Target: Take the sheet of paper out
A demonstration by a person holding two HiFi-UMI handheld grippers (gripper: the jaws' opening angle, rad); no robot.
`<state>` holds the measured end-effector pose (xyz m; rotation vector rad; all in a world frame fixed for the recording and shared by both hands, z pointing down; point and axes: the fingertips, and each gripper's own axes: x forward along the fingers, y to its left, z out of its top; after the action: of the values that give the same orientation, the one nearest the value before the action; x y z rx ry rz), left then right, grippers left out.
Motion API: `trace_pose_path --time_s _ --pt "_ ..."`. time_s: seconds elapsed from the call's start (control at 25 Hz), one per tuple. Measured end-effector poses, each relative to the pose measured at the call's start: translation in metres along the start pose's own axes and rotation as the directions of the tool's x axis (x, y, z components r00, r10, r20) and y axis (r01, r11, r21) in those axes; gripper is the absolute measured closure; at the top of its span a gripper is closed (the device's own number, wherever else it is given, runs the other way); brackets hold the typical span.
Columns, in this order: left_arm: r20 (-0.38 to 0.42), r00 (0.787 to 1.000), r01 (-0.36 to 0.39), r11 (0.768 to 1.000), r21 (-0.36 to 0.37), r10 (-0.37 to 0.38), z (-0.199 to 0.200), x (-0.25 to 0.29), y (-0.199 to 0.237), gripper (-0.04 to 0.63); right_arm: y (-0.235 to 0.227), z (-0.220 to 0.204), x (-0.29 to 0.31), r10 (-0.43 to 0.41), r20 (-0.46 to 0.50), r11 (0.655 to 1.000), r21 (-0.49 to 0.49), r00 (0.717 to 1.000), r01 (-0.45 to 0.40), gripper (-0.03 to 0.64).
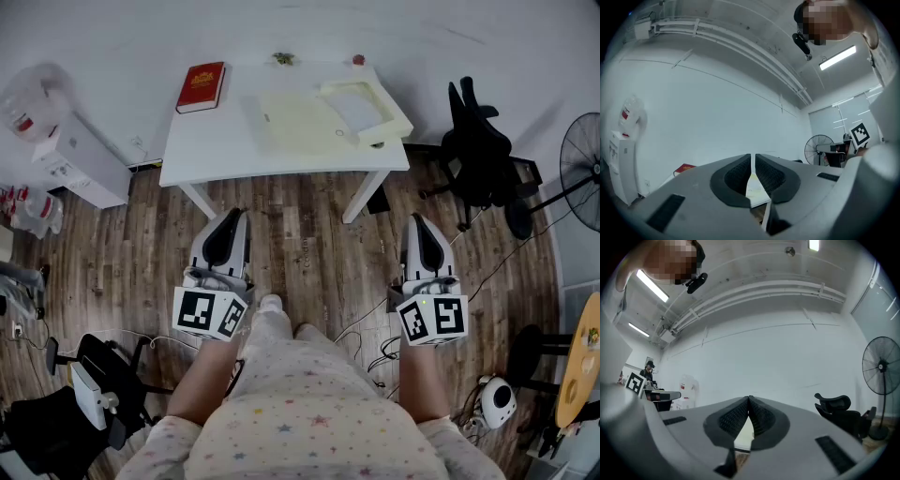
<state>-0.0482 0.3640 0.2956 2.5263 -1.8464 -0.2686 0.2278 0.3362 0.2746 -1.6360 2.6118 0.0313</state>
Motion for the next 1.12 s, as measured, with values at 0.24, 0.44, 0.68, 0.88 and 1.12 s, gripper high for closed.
trace_pose_path --time_s 0.24,0.44,0.68,0.88,1.12 --pt "0.003 1.0 0.004 1.0 0.008 -0.004 0.006 -0.005 -0.015 0.558 -0.004 0.009 -0.015 0.002 0.014 1.0 0.026 1.0 -0.003 0.617" --pt "-0.001 1.0 0.009 1.0 0.026 -0.009 0.008 0.0 -0.024 0.558 -0.01 0.01 -0.018 0.01 0.028 0.996 0.088 1.0 -0.013 0.617" --pt "-0.021 1.0 0.021 0.999 0.026 -0.021 0.007 0.011 -0.025 0.557 -0.012 0.008 -0.009 0.03 0.016 0.993 0.114 0.999 -0.032 0.513" --pt "-0.031 0.999 0.047 0.997 0.057 -0.045 0.007 0.026 -0.024 0.444 -0.016 0.0 0.007 0.014 -0.004 0.991 0.133 1.0 -0.014 0.401" --pt "-0.017 0.996 0.088 0.992 0.096 -0.086 0.007 0.063 -0.009 0.353 -0.025 -0.001 0.037 -0.037 0.002 0.99 0.138 0.999 0.037 0.35"
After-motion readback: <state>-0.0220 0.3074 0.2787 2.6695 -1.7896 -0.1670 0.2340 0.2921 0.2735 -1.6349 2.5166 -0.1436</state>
